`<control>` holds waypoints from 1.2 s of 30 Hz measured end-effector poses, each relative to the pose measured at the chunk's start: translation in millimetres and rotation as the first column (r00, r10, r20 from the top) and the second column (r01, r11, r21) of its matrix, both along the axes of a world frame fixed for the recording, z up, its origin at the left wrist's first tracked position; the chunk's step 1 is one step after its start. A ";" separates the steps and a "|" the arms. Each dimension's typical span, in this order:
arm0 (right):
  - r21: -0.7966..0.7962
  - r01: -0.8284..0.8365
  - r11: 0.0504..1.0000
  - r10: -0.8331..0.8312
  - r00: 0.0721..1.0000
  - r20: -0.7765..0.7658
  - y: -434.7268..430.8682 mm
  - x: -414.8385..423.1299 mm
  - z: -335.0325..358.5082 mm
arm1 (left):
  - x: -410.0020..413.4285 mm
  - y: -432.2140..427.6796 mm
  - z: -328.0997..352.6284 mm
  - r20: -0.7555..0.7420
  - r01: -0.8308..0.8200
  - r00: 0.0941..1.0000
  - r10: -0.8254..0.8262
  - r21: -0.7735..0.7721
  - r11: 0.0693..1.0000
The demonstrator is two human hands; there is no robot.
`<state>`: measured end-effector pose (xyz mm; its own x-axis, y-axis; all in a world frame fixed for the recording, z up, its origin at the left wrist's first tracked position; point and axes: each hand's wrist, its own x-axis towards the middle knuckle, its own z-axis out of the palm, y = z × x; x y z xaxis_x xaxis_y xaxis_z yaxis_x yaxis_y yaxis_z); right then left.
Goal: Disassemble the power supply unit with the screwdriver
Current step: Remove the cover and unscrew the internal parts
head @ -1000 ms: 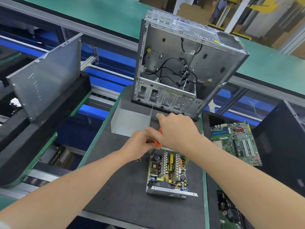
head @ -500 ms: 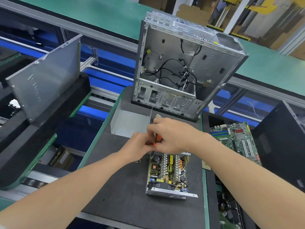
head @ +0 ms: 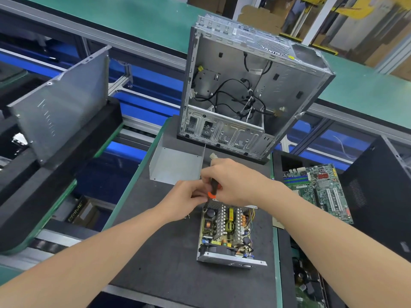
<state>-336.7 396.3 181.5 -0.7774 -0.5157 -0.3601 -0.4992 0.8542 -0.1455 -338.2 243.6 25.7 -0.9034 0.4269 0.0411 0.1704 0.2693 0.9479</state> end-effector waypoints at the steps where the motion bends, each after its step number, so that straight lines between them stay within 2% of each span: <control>1: 0.008 -0.017 1.000 0.017 1.000 0.002 1.4 -0.7 -0.4 | 0.4 -0.8 -2.6 -0.011 0.001 1.000 -0.001 -0.013 1.000; 10: -0.129 0.045 0.991 -0.056 0.995 -0.081 6.5 -2.9 1.4 | 7.3 -3.0 -17.5 -0.042 -0.041 0.999 0.033 -0.219 0.975; 21: -0.104 0.072 0.992 -0.082 0.993 -0.087 7.5 0.2 5.9 | 16.7 17.2 -21.7 -0.072 -0.164 0.986 0.147 -0.463 0.871; 29: -0.106 0.070 0.992 -0.081 0.991 -0.104 8.3 2.2 5.6 | 30.4 31.0 -27.8 -0.101 -0.324 0.944 0.315 -0.479 0.816; 36: -0.106 0.082 0.991 -0.093 0.990 -0.103 7.4 3.4 4.8 | 31.0 30.0 -27.8 -0.103 -0.297 0.954 0.282 -0.456 0.839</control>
